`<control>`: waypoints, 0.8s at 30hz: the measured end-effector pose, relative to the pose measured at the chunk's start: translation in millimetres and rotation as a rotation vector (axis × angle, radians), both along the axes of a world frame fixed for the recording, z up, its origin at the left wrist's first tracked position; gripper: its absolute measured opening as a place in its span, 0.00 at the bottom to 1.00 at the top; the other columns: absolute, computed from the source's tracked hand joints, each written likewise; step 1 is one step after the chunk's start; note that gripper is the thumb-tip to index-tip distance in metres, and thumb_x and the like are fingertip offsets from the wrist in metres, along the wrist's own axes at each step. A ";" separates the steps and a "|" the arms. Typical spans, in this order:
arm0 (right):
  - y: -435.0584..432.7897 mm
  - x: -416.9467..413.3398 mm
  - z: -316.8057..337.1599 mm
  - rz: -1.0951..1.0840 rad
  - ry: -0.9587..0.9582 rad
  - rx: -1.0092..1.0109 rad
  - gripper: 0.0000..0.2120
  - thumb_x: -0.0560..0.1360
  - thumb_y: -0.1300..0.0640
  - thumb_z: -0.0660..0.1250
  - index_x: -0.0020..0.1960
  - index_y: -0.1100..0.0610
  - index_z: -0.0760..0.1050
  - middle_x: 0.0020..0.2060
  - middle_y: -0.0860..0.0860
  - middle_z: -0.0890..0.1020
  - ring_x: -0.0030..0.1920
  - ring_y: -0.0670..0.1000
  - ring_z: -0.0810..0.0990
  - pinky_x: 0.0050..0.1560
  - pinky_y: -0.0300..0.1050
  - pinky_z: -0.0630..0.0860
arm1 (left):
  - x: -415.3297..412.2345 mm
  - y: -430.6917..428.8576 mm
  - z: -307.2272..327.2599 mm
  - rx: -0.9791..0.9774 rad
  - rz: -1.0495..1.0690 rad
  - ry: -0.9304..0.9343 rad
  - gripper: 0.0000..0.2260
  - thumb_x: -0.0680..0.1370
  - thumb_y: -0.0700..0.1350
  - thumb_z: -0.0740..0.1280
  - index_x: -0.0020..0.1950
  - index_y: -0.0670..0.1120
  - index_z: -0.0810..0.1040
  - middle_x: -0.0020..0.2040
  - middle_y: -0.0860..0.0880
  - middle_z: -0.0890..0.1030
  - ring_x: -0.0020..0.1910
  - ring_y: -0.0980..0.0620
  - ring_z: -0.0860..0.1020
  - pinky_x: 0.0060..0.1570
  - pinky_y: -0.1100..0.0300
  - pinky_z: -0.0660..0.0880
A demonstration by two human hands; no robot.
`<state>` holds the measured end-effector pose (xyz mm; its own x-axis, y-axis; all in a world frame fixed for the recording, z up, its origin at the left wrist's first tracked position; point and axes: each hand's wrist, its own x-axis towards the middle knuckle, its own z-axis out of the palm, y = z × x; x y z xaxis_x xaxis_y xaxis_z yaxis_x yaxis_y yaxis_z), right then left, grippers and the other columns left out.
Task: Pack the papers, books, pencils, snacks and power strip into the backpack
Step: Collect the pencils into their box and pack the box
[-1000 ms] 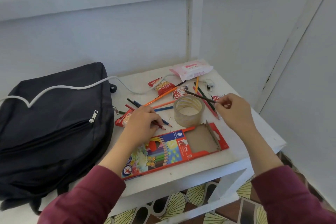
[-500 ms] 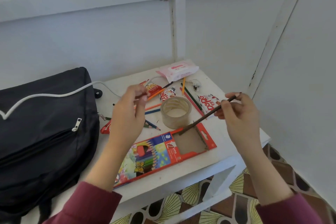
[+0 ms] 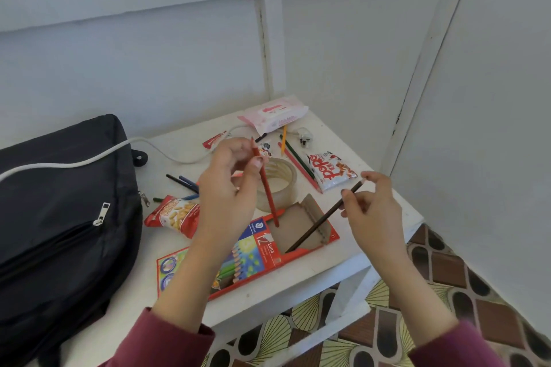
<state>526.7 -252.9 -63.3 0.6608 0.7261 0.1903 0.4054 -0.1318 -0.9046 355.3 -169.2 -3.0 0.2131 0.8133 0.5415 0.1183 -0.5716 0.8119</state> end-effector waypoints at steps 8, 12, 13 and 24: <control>-9.1 -1.3 -10.7 0.152 -0.228 -0.229 0.41 0.67 0.42 0.73 0.73 0.49 0.56 0.57 0.41 0.71 0.59 0.45 0.68 0.56 0.40 0.65 | 16.2 3.1 -10.8 0.013 -0.010 0.086 0.11 0.77 0.37 0.64 0.53 0.53 0.72 0.47 0.53 0.80 0.49 0.59 0.79 0.43 0.67 0.75; -8.3 7.5 -13.8 0.133 -0.477 -0.284 0.34 0.71 0.47 0.69 0.72 0.53 0.61 0.69 0.49 0.67 0.68 0.50 0.62 0.66 0.43 0.58 | 19.3 3.4 -11.1 0.004 -0.022 0.074 0.11 0.77 0.37 0.64 0.54 0.52 0.72 0.48 0.51 0.80 0.48 0.59 0.78 0.43 0.68 0.75; -8.3 9.2 -16.3 0.143 -0.514 -0.319 0.32 0.72 0.47 0.68 0.72 0.53 0.62 0.70 0.50 0.66 0.69 0.51 0.62 0.67 0.44 0.58 | 20.3 3.6 -11.2 0.004 -0.026 0.071 0.11 0.77 0.37 0.64 0.54 0.50 0.72 0.48 0.50 0.80 0.48 0.59 0.78 0.43 0.68 0.75; -11.0 1.2 -45.4 0.153 -0.619 -0.257 0.13 0.71 0.56 0.65 0.53 0.52 0.81 0.60 0.58 0.77 0.60 0.61 0.75 0.58 0.56 0.71 | 37.8 10.6 -17.1 -0.065 -0.146 0.170 0.19 0.71 0.32 0.67 0.55 0.52 0.74 0.45 0.54 0.79 0.43 0.60 0.76 0.41 0.72 0.72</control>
